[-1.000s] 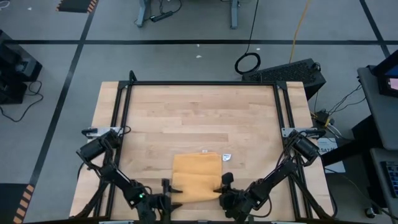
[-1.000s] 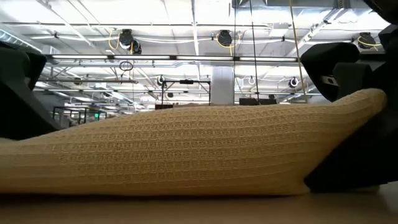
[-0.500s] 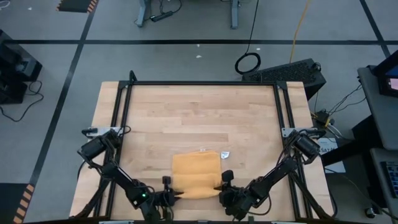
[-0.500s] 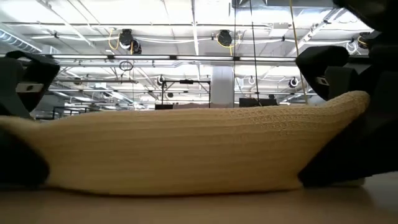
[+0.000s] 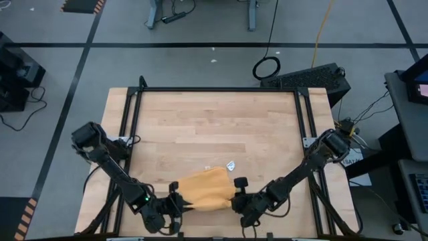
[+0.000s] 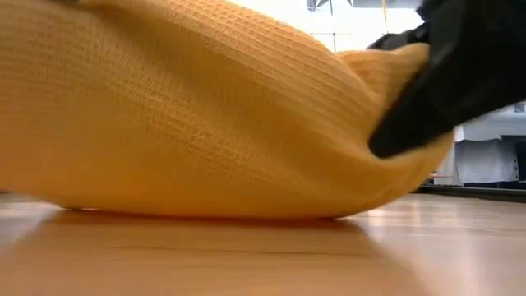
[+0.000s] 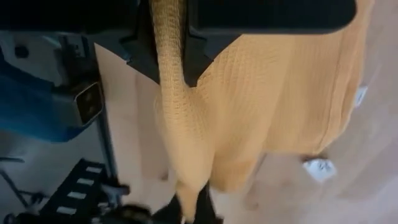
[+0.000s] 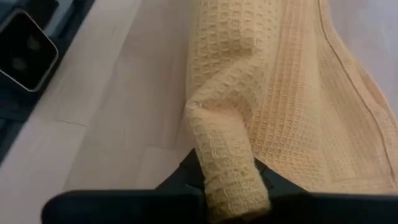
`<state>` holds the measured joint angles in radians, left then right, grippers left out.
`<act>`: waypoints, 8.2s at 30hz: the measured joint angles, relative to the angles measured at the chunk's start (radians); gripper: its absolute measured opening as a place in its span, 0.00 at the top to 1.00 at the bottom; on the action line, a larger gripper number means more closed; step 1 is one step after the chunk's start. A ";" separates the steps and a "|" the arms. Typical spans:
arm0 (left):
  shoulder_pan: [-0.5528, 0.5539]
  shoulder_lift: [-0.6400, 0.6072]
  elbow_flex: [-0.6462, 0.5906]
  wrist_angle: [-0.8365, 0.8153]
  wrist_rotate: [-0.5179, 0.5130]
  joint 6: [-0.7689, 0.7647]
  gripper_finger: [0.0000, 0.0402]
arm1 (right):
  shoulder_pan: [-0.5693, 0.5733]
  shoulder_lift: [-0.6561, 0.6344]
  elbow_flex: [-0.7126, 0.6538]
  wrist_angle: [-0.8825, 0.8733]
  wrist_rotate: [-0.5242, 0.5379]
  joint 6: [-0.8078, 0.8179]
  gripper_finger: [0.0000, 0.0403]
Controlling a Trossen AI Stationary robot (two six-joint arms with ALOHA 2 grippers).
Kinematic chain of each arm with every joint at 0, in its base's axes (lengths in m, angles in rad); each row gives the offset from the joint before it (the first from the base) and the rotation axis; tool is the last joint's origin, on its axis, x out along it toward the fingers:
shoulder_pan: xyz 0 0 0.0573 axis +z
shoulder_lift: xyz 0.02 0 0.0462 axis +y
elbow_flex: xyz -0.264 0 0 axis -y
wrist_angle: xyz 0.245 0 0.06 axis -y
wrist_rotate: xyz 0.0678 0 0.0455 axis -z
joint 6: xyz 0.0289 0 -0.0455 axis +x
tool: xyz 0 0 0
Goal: Roll towel
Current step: Roll the yellow towel
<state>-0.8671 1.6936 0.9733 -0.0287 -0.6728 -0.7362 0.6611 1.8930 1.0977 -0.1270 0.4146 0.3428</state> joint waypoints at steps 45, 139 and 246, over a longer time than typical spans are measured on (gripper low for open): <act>-0.103 -0.011 -0.115 -0.068 0.136 -0.490 0.91 | -0.136 0.129 -0.001 0.466 -0.450 0.470 0.94; 0.142 -0.148 -0.114 -0.135 0.018 -0.113 0.95 | -0.019 -0.144 -0.001 -0.153 0.266 0.580 1.00; 0.163 -0.188 -0.114 -0.061 0.137 0.248 0.53 | -0.099 0.264 -0.228 0.885 0.292 0.205 1.00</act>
<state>-0.7040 1.5054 0.8597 -0.0898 -0.5360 -0.4885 0.5617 2.1567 0.8696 0.7584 0.7063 0.5483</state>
